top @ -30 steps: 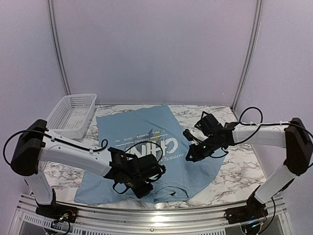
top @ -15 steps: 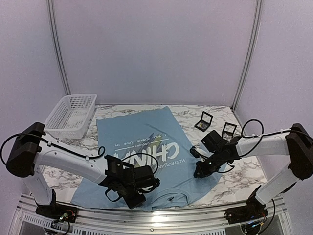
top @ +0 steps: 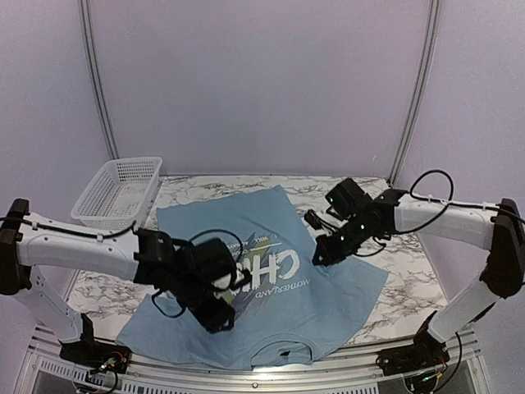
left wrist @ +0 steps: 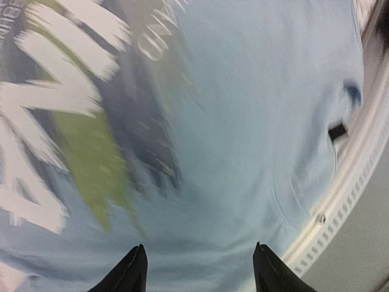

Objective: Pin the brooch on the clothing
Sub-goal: Smooth out the flattened clothing at the center of the board.

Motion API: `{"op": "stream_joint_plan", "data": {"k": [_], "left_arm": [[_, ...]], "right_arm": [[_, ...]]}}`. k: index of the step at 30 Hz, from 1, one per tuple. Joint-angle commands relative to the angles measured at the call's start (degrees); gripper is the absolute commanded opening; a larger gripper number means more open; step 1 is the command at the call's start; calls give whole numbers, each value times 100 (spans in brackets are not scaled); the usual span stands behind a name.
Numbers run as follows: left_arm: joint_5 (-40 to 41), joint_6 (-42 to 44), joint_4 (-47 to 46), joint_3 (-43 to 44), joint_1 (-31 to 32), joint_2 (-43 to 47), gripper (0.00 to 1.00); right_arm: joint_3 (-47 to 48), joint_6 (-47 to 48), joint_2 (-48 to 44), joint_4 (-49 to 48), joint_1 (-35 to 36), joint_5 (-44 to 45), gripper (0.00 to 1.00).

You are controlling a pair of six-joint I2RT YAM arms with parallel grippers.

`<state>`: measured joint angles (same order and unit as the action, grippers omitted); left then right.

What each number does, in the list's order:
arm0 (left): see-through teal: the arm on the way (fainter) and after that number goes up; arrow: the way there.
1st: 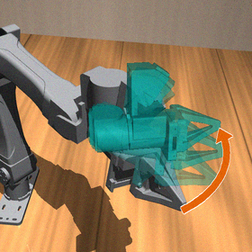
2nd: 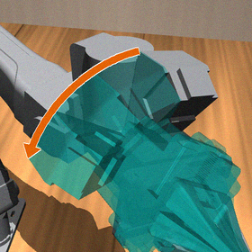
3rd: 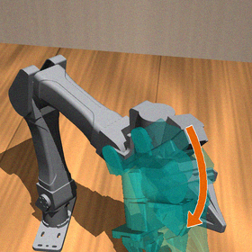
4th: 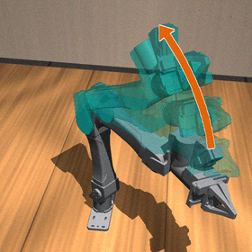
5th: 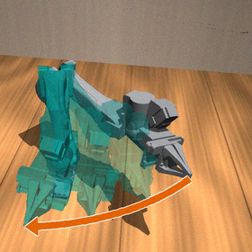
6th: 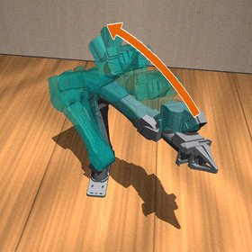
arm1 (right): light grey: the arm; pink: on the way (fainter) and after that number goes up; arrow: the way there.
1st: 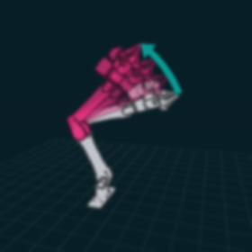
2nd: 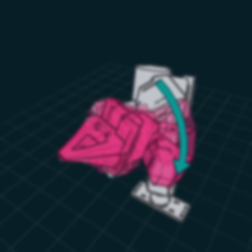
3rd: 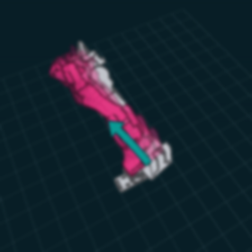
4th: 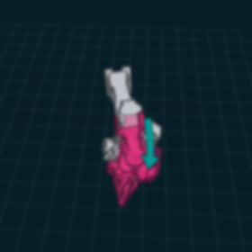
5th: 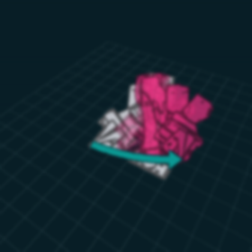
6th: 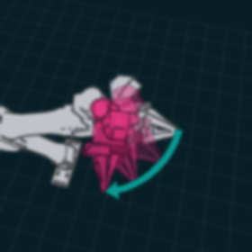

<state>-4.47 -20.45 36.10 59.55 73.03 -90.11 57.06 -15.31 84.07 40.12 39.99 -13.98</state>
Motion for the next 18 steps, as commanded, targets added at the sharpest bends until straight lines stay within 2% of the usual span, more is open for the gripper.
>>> {"op": "stream_joint_plan", "data": {"k": [1, 3, 5, 8, 14, 18], "left_arm": [[601, -90, 84, 424, -1546, 486, 61], [792, -67, 44, 464, -2330, 468, 60], [1197, 6, -36, 472, -3031, 392, 58], [1668, 209, -182, 568, -3822, 101, 58], [2109, 684, -347, 881, -4430, -793, 57], [2146, 923, -392, 1124, -4509, -1393, 57]], "right_arm": [[1708, 790, 1224, -531, -312, 410, 0], [2575, 978, 2030, -666, -507, 283, 0], [3622, 1122, 2886, -702, -589, 553, 0], [4551, 1329, 3786, -830, -670, 822, 0], [6425, 1382, 5603, -544, -806, 880, 0], [6782, 1109, 6099, -648, -1024, 885, 0]]}}
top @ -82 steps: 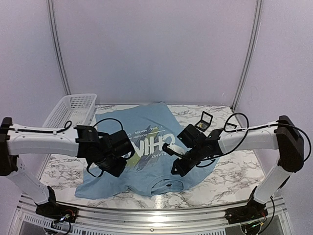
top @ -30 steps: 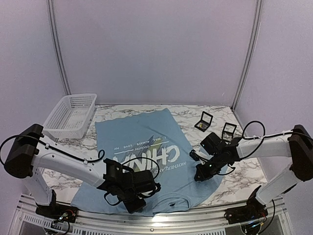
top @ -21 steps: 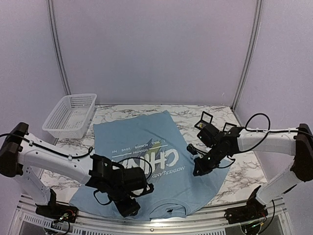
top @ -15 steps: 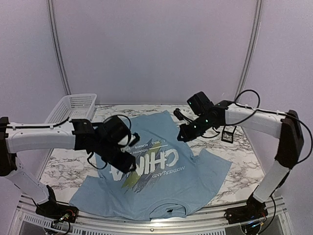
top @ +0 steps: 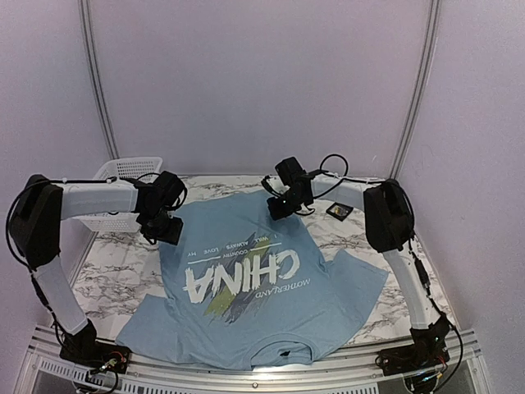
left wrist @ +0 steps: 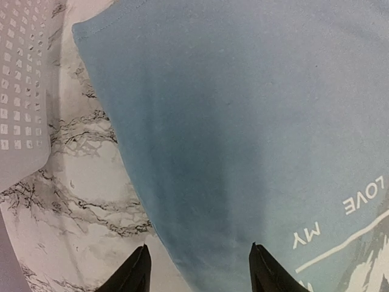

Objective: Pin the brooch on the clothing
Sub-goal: Smooth out the flattened clothing at the center of the board.

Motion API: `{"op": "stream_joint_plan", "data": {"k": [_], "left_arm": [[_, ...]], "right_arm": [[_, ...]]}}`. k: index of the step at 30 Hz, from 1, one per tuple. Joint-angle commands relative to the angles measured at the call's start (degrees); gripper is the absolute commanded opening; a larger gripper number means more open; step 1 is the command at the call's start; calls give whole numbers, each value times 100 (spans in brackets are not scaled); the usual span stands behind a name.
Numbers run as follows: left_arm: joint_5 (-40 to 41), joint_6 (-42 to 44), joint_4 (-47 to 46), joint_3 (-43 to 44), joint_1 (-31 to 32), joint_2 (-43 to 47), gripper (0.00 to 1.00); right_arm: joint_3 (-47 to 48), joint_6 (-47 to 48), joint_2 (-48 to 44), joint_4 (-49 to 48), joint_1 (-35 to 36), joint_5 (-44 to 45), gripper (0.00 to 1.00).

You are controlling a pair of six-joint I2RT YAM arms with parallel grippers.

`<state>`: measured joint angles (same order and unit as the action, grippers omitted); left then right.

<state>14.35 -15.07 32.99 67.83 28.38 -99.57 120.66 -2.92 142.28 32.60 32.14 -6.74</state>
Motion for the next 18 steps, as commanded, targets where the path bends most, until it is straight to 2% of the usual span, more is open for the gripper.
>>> {"op": "stream_joint_plan", "data": {"k": [1, 4, 13, 18], "left_arm": [[335, 443, -78, 363, -43, -578, 57], [528, 619, -78, 538, -58, -891, 57], [793, 1105, -100, 1291, -243, -1722, 57], [769, 1230, -112, 1458, -324, -1755, 57]], "right_arm": [[437, -172, 344, 84, -284, 233, 0], [434, -282, 503, 59, -403, 455, 0], [905, -446, 1040, 65, -726, 132, 0], [1301, -341, 1160, 111, -727, -69, 0]]}}
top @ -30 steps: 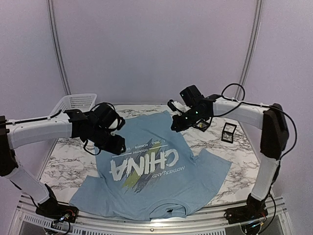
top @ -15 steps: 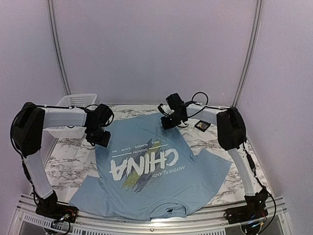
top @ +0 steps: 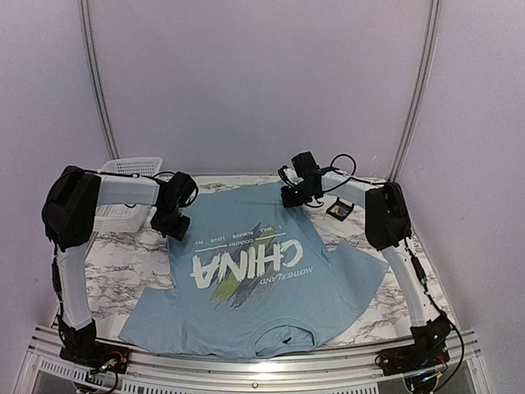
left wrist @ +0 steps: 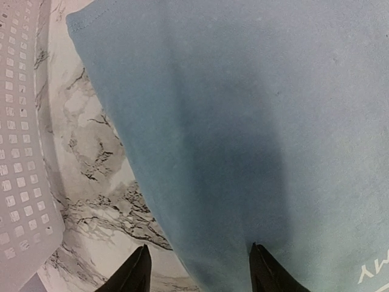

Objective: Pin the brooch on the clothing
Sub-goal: Smooth out the flattened clothing at the center of the board.

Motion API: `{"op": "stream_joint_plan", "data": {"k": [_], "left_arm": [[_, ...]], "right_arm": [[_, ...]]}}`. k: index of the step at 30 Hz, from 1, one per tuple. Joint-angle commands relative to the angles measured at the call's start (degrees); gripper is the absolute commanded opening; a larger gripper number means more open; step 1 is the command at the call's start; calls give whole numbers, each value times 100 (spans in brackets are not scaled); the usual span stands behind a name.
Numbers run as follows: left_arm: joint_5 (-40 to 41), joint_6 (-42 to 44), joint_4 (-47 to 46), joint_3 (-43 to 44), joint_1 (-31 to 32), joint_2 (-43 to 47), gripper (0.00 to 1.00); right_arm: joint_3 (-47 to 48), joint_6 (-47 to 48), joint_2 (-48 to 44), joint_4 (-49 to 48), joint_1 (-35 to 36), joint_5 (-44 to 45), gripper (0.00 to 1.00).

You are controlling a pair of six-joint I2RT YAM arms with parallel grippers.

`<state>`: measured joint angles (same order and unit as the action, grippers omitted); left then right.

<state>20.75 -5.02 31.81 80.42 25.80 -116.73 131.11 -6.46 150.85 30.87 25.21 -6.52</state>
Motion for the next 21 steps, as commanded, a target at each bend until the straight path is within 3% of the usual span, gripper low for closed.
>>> {"op": "stream_joint_plan", "data": {"k": [1, 5, 7, 8, 9, 10, 11, 14, 16, 21], "left_arm": [[103, 281, -8, 251, -67, -12, 57], [110, 664, -163, 547, -46, 257, 63], [143, 839, -280, 668, 10, 525, 70], [154, 927, -368, 691, 76, 717, 74], [223, 1039, -471, 675, 164, 924, 80], [392, 1134, -620, 611, 308, 1178, 86], [641, 1240, -834, 492, 493, 1427, 96], [1509, 1784, -1323, 103, 1283, 2224, 99], [1680, 2049, -1592, -156, 1683, 2651, 99], [139, 1173, -2432, -999, 1779, 3583, 99]], "right_arm": [[330, 33, 270, 308, -34, -122, 0], [453, 169, -251, 329, -38, -414, 2], [413, 308, -733, 374, -26, -557, 14], [328, 394, -1046, 386, -26, -651, 27], [140, 478, -1372, 378, -27, -695, 50], [-131, 524, -1774, 351, -25, -641, 88], [-587, 508, -2170, 327, -25, -397, 97], [-1927, 510, -3474, 210, -34, 77, 98], [-2798, 604, -4168, 110, -38, 356, 99], [-4580, 637, -5466, -358, -64, 1573, 99]]}}
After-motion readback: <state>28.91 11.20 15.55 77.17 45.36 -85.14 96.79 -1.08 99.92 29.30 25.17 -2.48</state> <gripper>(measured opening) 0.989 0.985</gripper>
